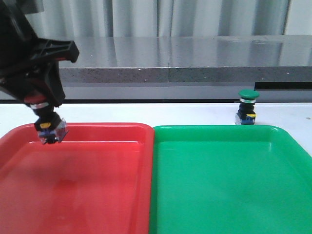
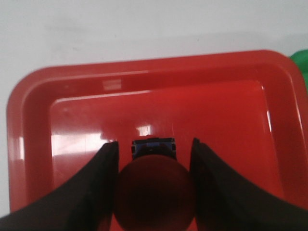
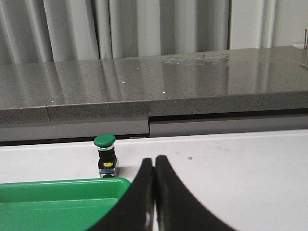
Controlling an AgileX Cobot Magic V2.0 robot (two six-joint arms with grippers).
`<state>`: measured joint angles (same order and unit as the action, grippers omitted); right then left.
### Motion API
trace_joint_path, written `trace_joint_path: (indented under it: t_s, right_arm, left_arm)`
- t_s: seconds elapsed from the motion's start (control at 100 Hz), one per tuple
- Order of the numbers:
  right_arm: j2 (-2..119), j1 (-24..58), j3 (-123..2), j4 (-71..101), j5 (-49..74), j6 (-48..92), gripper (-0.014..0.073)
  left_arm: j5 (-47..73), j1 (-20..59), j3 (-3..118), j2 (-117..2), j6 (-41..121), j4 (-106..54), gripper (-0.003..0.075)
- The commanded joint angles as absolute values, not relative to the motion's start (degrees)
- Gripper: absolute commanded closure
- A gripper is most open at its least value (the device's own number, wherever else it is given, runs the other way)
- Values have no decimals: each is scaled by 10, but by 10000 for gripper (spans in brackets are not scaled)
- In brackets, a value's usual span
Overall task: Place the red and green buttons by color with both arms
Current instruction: 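Carry the red button toward the robot and lower it into the red tray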
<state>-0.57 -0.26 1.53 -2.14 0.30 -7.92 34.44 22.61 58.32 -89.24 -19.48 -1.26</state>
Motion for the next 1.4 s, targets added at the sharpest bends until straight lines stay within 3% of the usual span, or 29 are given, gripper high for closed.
trace_joint_path:
  t_s: [0.0,0.54,0.66,0.9,1.319,1.389]
  right_arm:
    - [-18,-7,5,-27,-41,-77,657]
    - [-18,-7,5,-27,-41,-77,657]
    - [-18,-7,5,-27,-41,-77,657]
    - [-18,-7,5,-27,-41,-77,657]
    - [-18,-7,5,-27,-41,-77,657]
    - [-18,-7,5,-27,-41,-77,657]
  left_arm:
    - [303,244,569,-864,-214,-11,696]
    - [303,268,530,-881,-215,-13,680]
    - [303,268,530,-881,-215,-13,615]
    - [308,268,530,-881,-215,-13,401]
    - [311,268,530,-881,-215,-13,380]
    - [312,268,530,-881,-215,-13,346]
